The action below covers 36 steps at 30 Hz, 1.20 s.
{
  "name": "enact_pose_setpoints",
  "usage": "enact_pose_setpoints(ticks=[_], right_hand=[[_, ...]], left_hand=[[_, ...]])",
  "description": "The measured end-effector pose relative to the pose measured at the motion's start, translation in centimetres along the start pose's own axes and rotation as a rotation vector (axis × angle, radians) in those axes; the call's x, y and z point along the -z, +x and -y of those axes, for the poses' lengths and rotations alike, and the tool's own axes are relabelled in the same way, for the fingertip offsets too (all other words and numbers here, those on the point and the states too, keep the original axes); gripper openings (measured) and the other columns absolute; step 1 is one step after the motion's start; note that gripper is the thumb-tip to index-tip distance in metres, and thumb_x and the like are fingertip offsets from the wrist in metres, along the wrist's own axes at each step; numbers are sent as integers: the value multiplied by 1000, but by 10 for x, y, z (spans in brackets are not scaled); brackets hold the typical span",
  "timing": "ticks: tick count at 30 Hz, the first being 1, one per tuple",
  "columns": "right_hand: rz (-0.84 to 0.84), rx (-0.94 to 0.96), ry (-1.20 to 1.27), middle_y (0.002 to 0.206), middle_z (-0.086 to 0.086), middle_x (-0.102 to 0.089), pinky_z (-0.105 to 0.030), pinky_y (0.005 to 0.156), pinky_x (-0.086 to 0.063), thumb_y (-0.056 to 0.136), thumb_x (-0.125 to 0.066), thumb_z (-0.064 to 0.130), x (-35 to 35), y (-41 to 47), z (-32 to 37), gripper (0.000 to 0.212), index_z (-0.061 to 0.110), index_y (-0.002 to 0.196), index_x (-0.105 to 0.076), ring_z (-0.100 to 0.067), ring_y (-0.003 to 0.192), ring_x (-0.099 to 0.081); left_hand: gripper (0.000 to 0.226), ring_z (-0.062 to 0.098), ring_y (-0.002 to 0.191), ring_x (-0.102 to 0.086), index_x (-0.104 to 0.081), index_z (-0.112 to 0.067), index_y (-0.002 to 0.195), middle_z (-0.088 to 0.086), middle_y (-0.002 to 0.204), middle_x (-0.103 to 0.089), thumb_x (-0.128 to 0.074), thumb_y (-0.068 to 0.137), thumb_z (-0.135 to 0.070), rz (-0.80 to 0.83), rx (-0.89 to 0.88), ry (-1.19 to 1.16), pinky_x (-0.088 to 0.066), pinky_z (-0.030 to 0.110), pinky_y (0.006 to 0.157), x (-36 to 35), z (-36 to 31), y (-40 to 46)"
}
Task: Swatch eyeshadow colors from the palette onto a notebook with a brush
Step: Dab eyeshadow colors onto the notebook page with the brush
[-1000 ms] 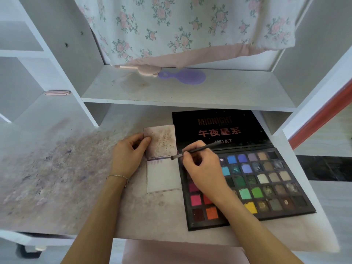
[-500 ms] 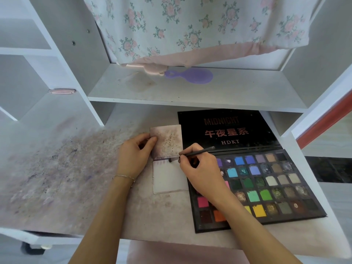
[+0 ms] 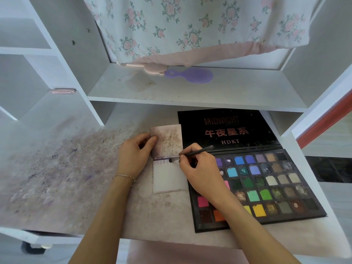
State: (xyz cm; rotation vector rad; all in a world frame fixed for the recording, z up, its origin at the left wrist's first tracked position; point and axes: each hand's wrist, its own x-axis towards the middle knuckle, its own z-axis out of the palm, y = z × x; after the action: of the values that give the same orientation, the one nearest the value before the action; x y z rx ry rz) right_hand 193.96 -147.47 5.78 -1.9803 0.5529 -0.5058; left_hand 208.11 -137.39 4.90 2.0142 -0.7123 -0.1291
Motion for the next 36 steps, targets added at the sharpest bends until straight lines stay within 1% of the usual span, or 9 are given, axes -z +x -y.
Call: enact_pose_setpoints(ticks=[4,7,12,17,21,24,29,33,36], right_hand=[[8,2,-9,67,8,-54,-9,56,-40,86,-54,14,0,0,-1,10,21,80,-51,5,61,-49],[2,4,-21,69,8,-54,-10,57,-41,87,-53,14,0,1,-1,10,22,82,-51,5,62,-49],[18,3,-23,66,8,-53,-9,55,-40,86,-54,14,0,0,0,14,24,77,-49,6,60,-49],[5,2,-28,68,10,-52,-9,56,-40,87,-53,14,1,1,1,11,22,81,-50,4,60,-49],[11,1,-22,65,9,-52,-10,54,-40,86,-54,13,1,-1,0,9,20,80,-51,5,60,-49],[5,3,-23,67,8,-53,-11,55,-40,87,-54,14,0,0,0,8,20,82,-52,5,61,-49],[4,-13,-29,66,7,-53,-11,55,-40,85,-54,14,0,0,0,8,19,80,-53,3,60,-48],[-6,-8,-42,69,7,-55,-12,57,-41,86,-54,14,0,0,1,5,18,83,-54,-1,61,-48],[6,-18,-41,68,5,-55,-12,55,-40,85,-54,14,0,0,0,5,17,81,-54,-1,59,-48]], left_hand=[[16,19,81,-64,-70,-16,94,0,86,-70,-59,87,-25,0,2,8,-53,42,77,0,1,-1],[16,18,81,-64,-70,-17,95,-3,85,-69,-59,87,-24,-1,6,8,-52,41,78,0,1,-1],[16,17,81,-64,-70,-17,96,-6,85,-67,-59,87,-24,1,0,6,-53,39,78,0,0,-1],[16,16,82,-64,-70,-17,97,-9,84,-66,-60,87,-24,-2,-8,-3,-53,37,78,1,0,-1],[16,18,80,-64,-71,-16,95,-2,84,-69,-60,87,-24,1,-4,-1,-53,37,76,0,2,-1],[15,15,78,-63,-71,-17,93,1,86,-71,-60,86,-24,-4,-5,4,-52,32,73,0,2,-1],[15,20,78,-64,-71,-14,90,3,83,-70,-60,86,-23,-9,-4,15,-53,40,74,0,1,1],[15,21,79,-64,-71,-14,91,0,80,-68,-60,86,-23,-4,-4,5,-53,41,75,0,1,0],[14,23,79,-64,-70,-13,90,3,81,-69,-60,87,-23,-2,-5,-1,-53,44,75,0,2,0]])
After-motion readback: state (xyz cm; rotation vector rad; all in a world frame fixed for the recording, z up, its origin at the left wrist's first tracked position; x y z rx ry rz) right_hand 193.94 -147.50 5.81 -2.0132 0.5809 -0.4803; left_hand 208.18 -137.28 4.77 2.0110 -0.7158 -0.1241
